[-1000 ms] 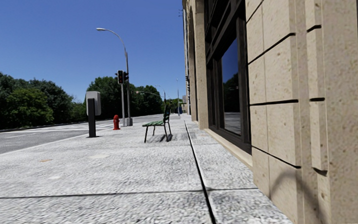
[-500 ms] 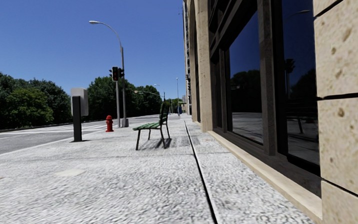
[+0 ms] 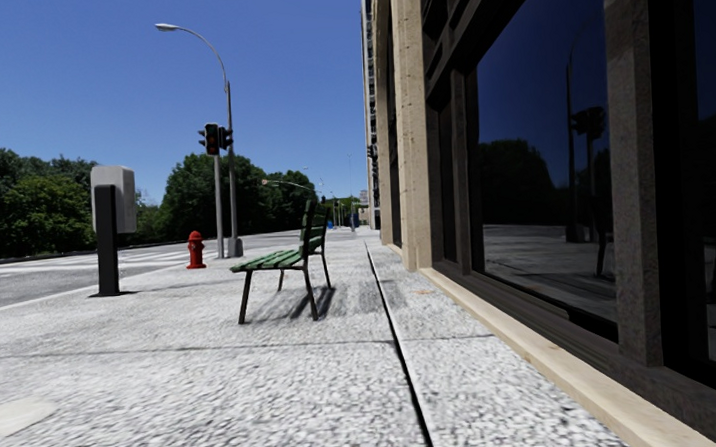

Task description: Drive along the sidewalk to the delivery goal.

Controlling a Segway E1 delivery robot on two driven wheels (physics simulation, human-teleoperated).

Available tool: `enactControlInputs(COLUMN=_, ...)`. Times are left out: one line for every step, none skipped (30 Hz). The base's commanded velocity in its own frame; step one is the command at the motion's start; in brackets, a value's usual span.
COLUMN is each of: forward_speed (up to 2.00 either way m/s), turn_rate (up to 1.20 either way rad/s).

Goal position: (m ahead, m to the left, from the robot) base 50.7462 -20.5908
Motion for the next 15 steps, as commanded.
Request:
enactControlInputs(forward_speed=2.0, turn_rate=-0.24)
enactControlInputs(forward_speed=2.0, turn_rate=-0.24)
enactControlInputs(forward_speed=2.0, turn_rate=-0.24)
enactControlInputs(forward_speed=2.0, turn_rate=-0.24)
enactControlInputs(forward_speed=2.0, turn_rate=-0.24)
enactControlInputs(forward_speed=2.0, turn_rate=-0.24)
enactControlInputs(forward_speed=2.0, turn_rate=-0.24)
enactControlInputs(forward_speed=2.0, turn_rate=-0.24)
enactControlInputs(forward_speed=2.0, turn_rate=-0.24)
enactControlInputs(forward_speed=2.0, turn_rate=-0.24)
enactControlInputs(forward_speed=2.0, turn_rate=-0.24)
enactControlInputs(forward_speed=2.0, turn_rate=-0.24)
enactControlInputs(forward_speed=2.0, turn_rate=-0.19)
enactControlInputs(forward_speed=2.0, turn_rate=-0.19)
enactControlInputs(forward_speed=2.0, turn_rate=-0.06)
